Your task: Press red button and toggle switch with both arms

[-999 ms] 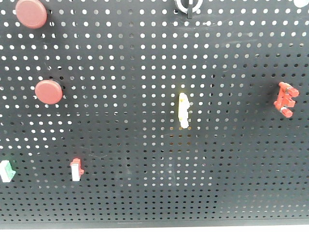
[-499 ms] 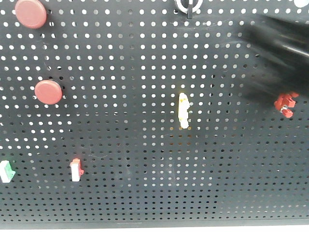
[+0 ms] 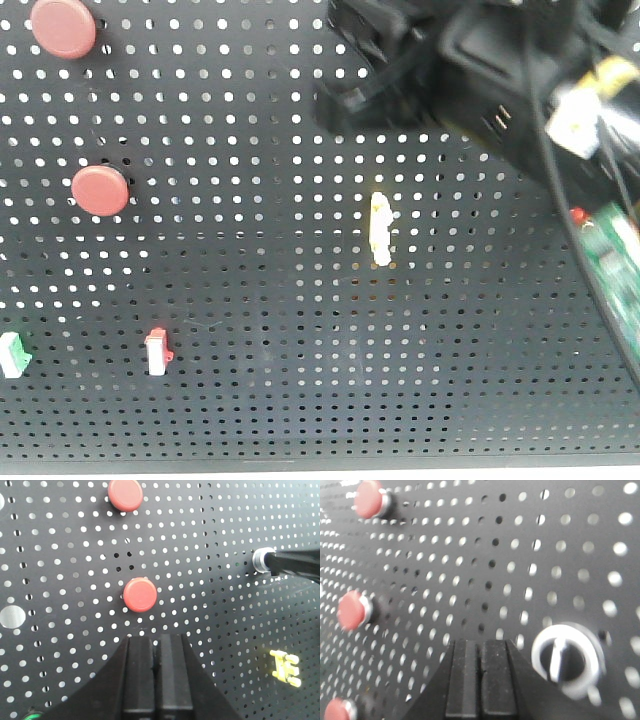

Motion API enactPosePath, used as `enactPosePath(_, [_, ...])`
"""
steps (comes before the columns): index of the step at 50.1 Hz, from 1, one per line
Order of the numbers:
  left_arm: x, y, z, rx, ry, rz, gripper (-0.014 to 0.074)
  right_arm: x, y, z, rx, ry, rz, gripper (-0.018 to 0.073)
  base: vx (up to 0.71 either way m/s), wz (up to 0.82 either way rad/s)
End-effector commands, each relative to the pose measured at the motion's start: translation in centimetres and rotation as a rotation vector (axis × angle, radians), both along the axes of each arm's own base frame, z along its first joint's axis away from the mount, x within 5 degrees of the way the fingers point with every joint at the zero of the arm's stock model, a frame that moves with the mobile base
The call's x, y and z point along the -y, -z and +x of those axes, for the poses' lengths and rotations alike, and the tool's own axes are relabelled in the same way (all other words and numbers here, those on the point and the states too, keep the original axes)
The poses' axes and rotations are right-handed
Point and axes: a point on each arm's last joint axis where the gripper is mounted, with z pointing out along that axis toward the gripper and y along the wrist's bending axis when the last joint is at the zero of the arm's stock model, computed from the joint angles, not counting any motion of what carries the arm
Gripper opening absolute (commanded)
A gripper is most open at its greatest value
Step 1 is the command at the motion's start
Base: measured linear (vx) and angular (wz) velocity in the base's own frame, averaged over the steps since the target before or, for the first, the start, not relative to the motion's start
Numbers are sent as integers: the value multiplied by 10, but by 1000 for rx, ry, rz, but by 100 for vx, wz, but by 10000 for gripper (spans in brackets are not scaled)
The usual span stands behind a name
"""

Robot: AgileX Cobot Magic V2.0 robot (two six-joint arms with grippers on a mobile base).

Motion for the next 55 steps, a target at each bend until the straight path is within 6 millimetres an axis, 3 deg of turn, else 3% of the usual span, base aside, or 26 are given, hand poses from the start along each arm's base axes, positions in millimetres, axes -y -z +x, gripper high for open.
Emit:
enactPosePath(1, [0,-14,-5,93,23,-42,2,8,-27,-10,85,-3,63,-3,0,0])
enactPosePath(12, [0,-14,-5,94,23,-42,2,6,-23,-5,36,12,29,-3,0,0])
enactPosePath(24, [0,-14,-5,95,23,-43,2,27,-27,1,18,76,54,-3,0,0])
enactPosePath(55, [0,-14,-6,101,24,-44,2,41,-30,-7,16,146,-51,-3,0,0])
